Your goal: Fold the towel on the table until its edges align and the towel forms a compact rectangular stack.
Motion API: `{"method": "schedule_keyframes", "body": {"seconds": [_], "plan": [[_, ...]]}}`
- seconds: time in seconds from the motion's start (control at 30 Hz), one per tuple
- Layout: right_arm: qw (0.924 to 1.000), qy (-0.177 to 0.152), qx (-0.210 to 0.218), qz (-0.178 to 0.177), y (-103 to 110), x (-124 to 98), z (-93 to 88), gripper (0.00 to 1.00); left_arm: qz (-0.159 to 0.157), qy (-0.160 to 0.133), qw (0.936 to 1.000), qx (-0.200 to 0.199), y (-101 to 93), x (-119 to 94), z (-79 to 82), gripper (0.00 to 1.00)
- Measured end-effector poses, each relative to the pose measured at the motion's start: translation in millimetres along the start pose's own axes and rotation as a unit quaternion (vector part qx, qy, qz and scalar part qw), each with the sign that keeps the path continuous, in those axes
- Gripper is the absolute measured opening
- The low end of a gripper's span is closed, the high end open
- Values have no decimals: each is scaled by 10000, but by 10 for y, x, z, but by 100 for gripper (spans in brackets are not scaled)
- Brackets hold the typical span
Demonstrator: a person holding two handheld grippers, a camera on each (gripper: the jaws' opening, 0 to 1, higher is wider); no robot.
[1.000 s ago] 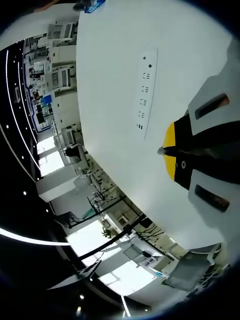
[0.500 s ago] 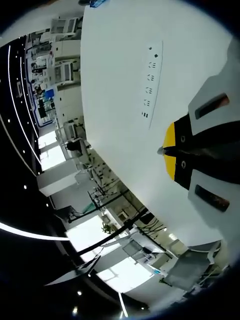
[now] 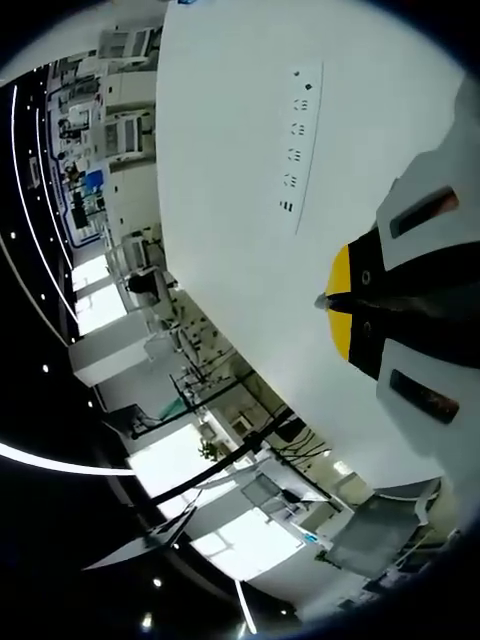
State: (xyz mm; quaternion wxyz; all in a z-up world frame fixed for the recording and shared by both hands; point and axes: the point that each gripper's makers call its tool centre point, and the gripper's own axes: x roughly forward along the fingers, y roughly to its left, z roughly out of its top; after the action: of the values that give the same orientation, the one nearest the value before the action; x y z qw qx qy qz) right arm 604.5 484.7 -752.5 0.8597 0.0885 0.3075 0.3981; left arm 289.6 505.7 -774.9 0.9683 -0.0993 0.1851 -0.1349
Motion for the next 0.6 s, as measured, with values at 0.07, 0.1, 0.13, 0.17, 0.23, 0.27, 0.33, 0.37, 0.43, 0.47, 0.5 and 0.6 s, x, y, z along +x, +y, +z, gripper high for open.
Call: {"method": "schedule_keyframes", "body": {"seconds": [0.07, 0.1, 0.13, 0.17, 0.23, 0.27, 0.33, 0.37, 0.43, 0.47, 0.5, 0.6], "plan": [[10000, 13, 18, -11, -9, 39, -19, 0, 87, -43, 9998, -164, 59, 5, -11, 2], [10000, 22, 36, -21, -16, 67, -37, 0, 151, -63, 9994, -300, 101, 8, -24, 2], [10000, 31, 38, -22, -14, 85, -54, 0, 172, -70, 9991, -380, 127, 12, -37, 2], [10000, 50, 50, -31, -17, 116, -77, 0, 243, -83, 9985, -483, 163, 13, -52, 2], [9999, 91, 58, -35, -20, 166, -114, 0, 411, -67, 9967, -694, 296, 30, -154, 2], [9999, 132, 69, -32, -16, 203, -146, 0, 455, -42, 9956, -813, 366, 46, -222, 2], [9998, 183, 82, -27, -5, 273, -202, 0, 529, 9, 9941, -950, 445, 61, -306, 2], [9997, 203, 92, -25, -3, 304, -226, 0, 561, 27, 9937, -974, 439, 59, -306, 2], [9996, 248, 117, -28, -2, 388, -288, 0, 635, 68, 9920, -1089, 475, 64, -348, 2], [9995, 286, 132, -31, -4, 440, -329, 0, 672, 88, 9907, -1181, 510, 71, -383, 2], [9994, 309, 136, -39, -5, 473, -355, 0, 690, 94, 9901, -1219, 523, 73, -396, 2], [9990, 368, 236, -59, -1, 588, -434, 0, 793, 122, 9871, -1386, 605, 95, -479, 2]]}}
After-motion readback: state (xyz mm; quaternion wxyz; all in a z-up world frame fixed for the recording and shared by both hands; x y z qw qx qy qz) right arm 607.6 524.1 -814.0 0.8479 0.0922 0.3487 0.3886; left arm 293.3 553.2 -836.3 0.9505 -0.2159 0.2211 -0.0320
